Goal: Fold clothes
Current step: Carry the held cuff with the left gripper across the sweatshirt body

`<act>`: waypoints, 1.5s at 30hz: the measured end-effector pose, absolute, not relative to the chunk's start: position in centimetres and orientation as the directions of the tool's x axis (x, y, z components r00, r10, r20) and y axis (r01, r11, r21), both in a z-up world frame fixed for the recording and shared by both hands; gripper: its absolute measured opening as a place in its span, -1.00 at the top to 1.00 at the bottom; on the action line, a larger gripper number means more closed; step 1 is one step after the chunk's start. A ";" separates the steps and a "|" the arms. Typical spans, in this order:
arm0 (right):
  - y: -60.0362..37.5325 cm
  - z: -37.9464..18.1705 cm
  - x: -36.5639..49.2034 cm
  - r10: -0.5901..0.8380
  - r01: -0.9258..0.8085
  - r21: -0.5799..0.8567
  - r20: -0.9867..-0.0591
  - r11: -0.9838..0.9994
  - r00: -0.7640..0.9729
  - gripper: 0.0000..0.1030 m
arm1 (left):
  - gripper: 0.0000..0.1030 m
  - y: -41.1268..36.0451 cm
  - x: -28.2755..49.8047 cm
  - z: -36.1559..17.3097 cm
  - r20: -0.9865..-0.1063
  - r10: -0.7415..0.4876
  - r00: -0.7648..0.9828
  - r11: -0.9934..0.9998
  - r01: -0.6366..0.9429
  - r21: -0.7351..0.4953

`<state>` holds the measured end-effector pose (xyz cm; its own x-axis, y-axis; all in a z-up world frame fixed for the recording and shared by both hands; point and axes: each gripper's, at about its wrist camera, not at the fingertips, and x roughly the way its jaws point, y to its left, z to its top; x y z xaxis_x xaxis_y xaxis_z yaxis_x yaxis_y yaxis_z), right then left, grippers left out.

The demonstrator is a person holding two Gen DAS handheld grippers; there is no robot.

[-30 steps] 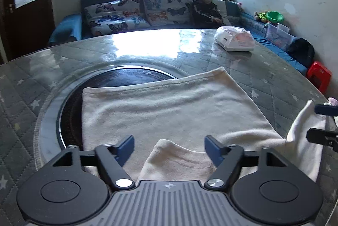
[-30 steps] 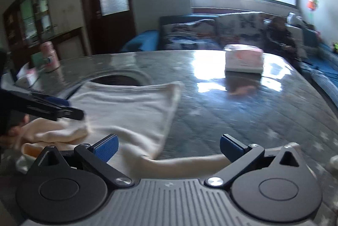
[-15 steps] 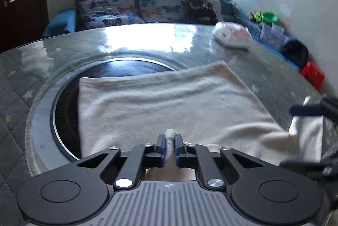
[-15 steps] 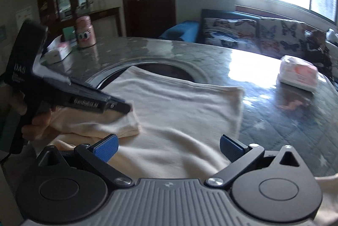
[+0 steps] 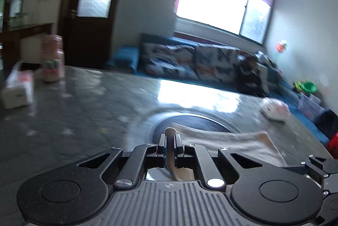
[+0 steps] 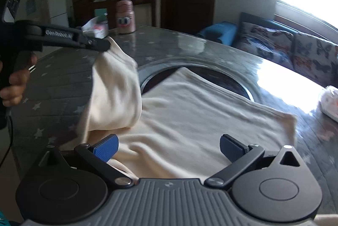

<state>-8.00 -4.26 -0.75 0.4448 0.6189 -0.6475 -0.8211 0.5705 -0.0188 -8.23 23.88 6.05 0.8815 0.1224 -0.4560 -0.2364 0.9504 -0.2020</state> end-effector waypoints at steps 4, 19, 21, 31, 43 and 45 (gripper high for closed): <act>-2.5 -0.6 -8.9 0.635 -0.848 -0.023 -0.652 0.529 0.414 -1.00 | 0.87 25.8 -10.6 6.1 -0.432 0.213 0.876 0.933 -0.314 -0.178; 3.2 -1.9 -14.6 0.707 -0.961 0.011 -0.680 0.277 0.196 -1.00 | 0.87 30.6 -15.4 2.5 -0.504 0.367 0.782 0.848 -0.504 -0.165; 3.8 -2.3 -14.9 0.710 -0.966 0.029 -0.684 0.257 0.168 -1.00 | 0.87 30.8 -15.7 2.3 -0.508 0.378 0.774 0.841 -0.516 -0.161; 4.7 -3.7 -16.2 0.706 -0.981 0.066 -0.703 0.182 0.084 -1.00 | 0.88 32.0 -17.1 1.1 -0.546 0.425 0.722 0.804 -0.578 -0.139; 5.2 -2.7 -13.0 0.717 -0.955 0.102 -0.684 0.277 0.135 -1.00 | 0.80 32.1 -17.3 1.5 -0.567 0.419 0.709 0.802 -0.582 -0.136; 5.4 -3.0 -12.6 0.713 -0.954 0.105 -0.689 0.281 0.134 -1.00 | 0.80 31.8 -17.1 2.1 -0.555 0.404 0.728 0.814 -0.562 -0.145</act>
<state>-12.63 5.43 -2.95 0.1337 0.7125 -0.6888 -0.9541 0.2806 0.1050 -17.08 31.83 2.13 0.7277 0.4036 -0.5546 -0.5619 0.8145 -0.1446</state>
